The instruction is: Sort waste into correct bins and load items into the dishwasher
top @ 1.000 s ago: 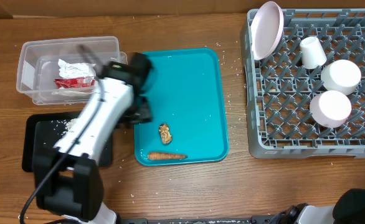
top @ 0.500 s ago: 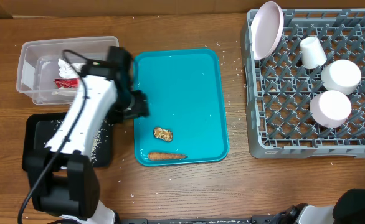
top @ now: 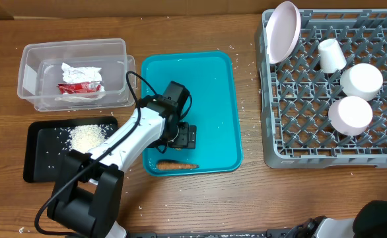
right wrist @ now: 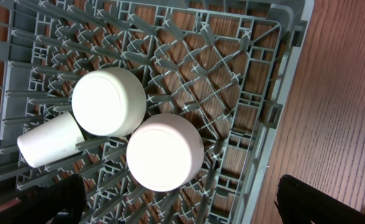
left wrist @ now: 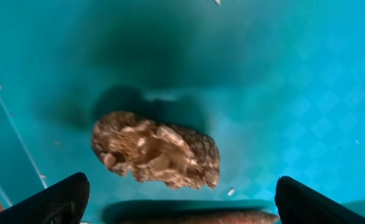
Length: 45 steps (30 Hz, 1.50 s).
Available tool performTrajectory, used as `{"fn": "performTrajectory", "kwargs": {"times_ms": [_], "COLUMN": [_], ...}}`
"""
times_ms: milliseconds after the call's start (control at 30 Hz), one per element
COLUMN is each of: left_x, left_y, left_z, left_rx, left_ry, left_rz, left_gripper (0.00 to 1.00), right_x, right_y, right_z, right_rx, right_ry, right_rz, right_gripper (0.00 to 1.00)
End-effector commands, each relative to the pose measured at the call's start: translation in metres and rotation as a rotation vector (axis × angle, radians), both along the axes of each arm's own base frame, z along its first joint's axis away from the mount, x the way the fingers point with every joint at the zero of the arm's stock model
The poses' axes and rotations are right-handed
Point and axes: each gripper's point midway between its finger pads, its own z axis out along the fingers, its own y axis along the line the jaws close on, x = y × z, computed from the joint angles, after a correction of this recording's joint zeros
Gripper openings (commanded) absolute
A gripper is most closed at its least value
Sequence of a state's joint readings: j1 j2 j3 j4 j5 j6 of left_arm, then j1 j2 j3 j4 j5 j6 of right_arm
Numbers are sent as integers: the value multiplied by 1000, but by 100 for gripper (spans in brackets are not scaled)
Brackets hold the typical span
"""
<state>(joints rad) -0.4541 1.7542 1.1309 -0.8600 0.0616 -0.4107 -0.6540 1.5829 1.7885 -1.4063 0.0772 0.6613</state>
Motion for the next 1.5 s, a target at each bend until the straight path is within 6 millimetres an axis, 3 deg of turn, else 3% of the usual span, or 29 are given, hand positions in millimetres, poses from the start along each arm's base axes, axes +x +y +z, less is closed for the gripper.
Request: {"fn": "performTrajectory", "kwargs": {"times_ms": [0, 133, 533, 733, 900, 1067, 1300, 1467], "left_x": [8, 5, 2, -2, -6, -2, 20, 15], "left_y": [16, 21, 7, 9, 11, 11, 0, 2], "left_z": [2, -6, -34, -44, -41, -24, 6, 5], "left_rx": [89, 112, 46, 60, 71, 81, 53, 54], "left_ry": [-60, -49, -13, 19, 42, 65, 2, 28], "left_rz": [-6, -20, -47, -46, -42, -14, 4, 94], "left_gripper": [99, 100, 100, 90, 77, 69, 70, 73], "right_x": [1, 1, 1, 1, 1, 1, 1, 1], "right_y": [-1, -1, -1, -1, -1, -1, -1, -1], "right_z": [5, 5, 5, 5, 5, 5, 5, 5], "right_rx": [-10, -10, -10, -10, -10, -10, -10, -10], "right_ry": [-18, -18, -18, -18, -18, -18, -18, -18], "right_rz": [-6, -6, -6, -6, -6, -6, -6, -6], "right_gripper": [100, 100, 100, 100, 100, 100, 100, 100]}}
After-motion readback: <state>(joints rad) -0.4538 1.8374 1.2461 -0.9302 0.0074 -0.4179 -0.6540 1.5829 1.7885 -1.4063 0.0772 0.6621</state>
